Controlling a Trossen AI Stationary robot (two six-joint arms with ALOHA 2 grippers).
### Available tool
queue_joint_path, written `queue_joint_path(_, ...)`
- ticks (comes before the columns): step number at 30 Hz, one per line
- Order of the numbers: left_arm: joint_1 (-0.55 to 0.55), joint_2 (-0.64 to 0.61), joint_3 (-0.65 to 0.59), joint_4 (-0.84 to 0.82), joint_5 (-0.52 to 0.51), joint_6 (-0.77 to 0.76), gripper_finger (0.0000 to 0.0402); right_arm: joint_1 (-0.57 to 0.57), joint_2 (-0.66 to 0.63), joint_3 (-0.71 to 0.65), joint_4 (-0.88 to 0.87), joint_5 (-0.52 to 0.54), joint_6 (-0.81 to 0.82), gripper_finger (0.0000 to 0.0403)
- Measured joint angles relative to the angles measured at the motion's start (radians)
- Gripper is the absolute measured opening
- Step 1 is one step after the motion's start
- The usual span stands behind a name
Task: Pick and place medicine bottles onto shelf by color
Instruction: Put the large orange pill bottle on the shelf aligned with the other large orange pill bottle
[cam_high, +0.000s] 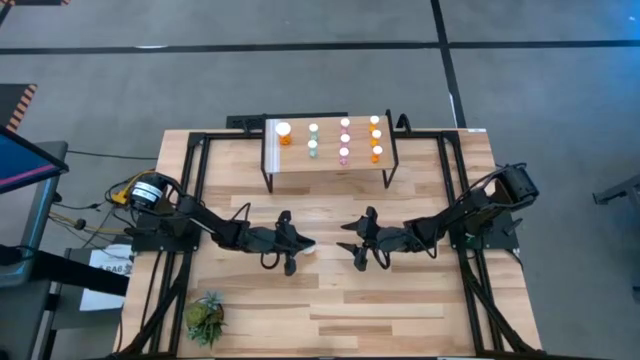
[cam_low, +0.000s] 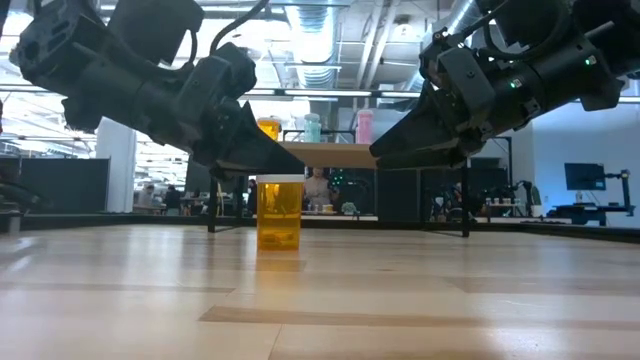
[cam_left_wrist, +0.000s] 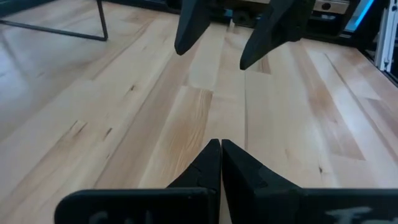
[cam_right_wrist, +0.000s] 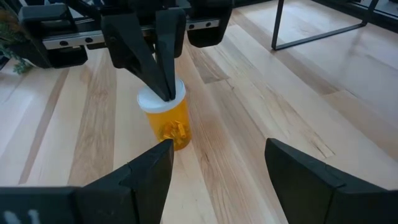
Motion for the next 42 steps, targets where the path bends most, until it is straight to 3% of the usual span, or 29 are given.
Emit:
queue_joint_path(29,0.000,-0.001,0.001,-0.105,-0.026,-0.051,0.0000,0.000,0.000,0.000,0.000,0.000,0.003,0.0276)
queue_joint_path(38,0.001,0.005,-0.006,0.008,-0.003,0.004,0.0002,0.000,0.000,0.000,0.000,0.000,0.002,0.0276)
queue_joint_path(42,0.000,-0.017,-0.006,0.006,0.018,0.007,0.0020,0.000,0.000,0.000,0.000,0.000,0.001,0.0276)
